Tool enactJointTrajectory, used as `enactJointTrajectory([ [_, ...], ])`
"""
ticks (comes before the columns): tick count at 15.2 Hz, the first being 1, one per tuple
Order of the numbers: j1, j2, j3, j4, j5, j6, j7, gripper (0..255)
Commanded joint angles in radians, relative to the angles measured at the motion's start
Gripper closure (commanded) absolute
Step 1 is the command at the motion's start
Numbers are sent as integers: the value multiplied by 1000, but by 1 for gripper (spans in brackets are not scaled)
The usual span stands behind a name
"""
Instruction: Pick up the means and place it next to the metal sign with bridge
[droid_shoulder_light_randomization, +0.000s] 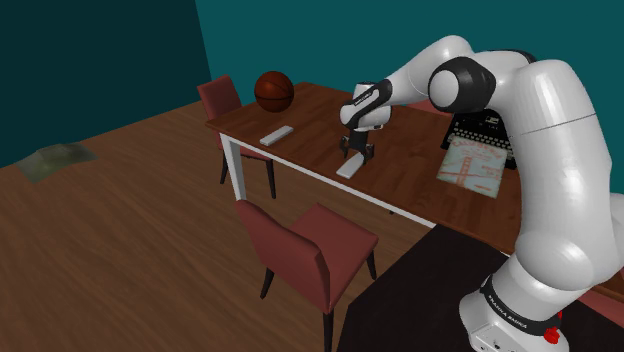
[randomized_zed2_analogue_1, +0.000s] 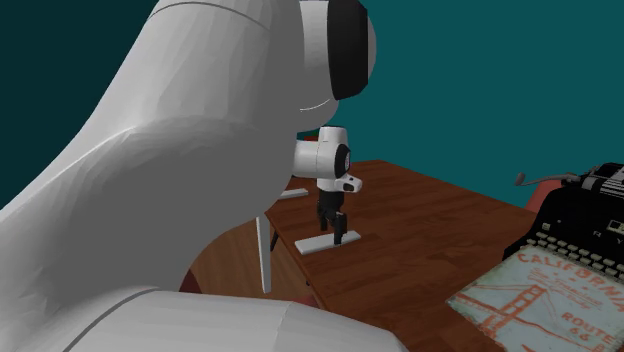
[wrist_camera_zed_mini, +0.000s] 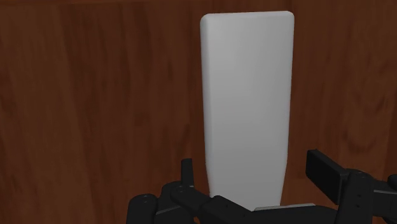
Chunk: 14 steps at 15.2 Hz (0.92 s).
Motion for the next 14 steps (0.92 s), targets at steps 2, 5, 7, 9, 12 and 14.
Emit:
enactJointTrajectory([
  [2, -1, 26, 2, 6, 2, 20, -1, 0],
  [5, -1, 26, 2, 7, 2, 20, -1, 0],
  [7, -1, 26, 2, 7, 2, 20, -1, 0],
  [9, -1, 26, 2, 7, 2, 20, -1, 0],
  [12, -1, 26, 2, 7, 2, 20, -1, 255],
  [14, -1, 26, 2, 7, 2, 20, -1, 255],
])
